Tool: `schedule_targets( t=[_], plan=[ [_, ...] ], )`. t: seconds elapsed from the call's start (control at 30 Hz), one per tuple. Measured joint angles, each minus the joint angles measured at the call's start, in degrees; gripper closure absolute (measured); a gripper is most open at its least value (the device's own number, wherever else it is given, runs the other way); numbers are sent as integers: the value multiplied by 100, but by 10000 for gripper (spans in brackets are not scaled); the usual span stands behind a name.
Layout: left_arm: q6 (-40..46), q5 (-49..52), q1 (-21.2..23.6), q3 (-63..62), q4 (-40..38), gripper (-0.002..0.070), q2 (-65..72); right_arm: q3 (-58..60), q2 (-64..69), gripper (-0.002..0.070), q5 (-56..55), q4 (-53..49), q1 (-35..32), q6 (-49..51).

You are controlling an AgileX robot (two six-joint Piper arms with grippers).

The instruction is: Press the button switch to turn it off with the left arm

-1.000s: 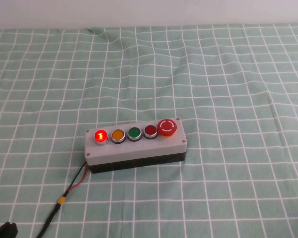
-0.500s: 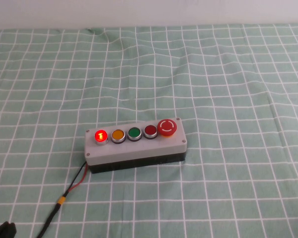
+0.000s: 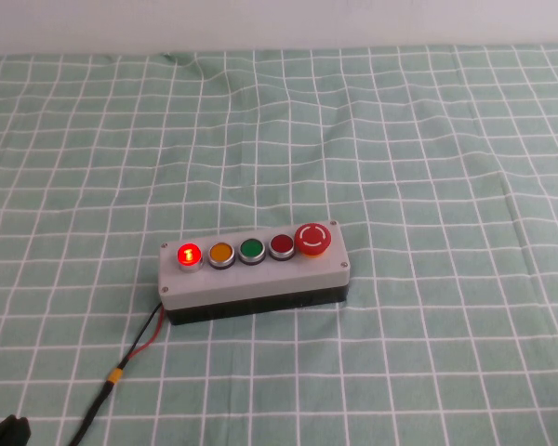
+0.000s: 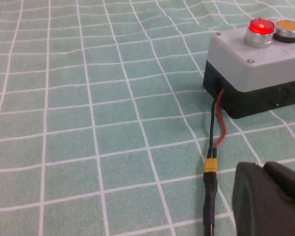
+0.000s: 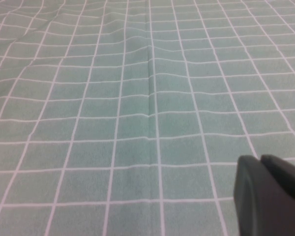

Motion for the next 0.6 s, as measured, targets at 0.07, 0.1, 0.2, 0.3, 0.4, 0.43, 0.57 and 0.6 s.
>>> schedule_targets(
  t=[0.07,0.1,0.2,0.3,0.4,0.43,0.57,0.6],
  plan=[
    [0,0,0,0,10,677,0,0,0,694,0,0,0,0],
    [0,0,0,0,10,677,0,0,0,694,0,0,0,0],
    [0,0,0,0,24,677,0,0,0,694,0,0,0,0],
    [0,0,0,0,34,677,0,0,0,694,0,0,0,0],
    [0,-11,0,0,36,677,0,0,0,694,0,0,0,0],
    [0,-22,0,0,36,677,0,0,0,694,0,0,0,0],
    [0,-362,0,0,45,678,0,0,0,694,0,0,0,0],
    [0,-514,0,0,45,677,0,0,0,694,0,0,0,0]
  ],
)
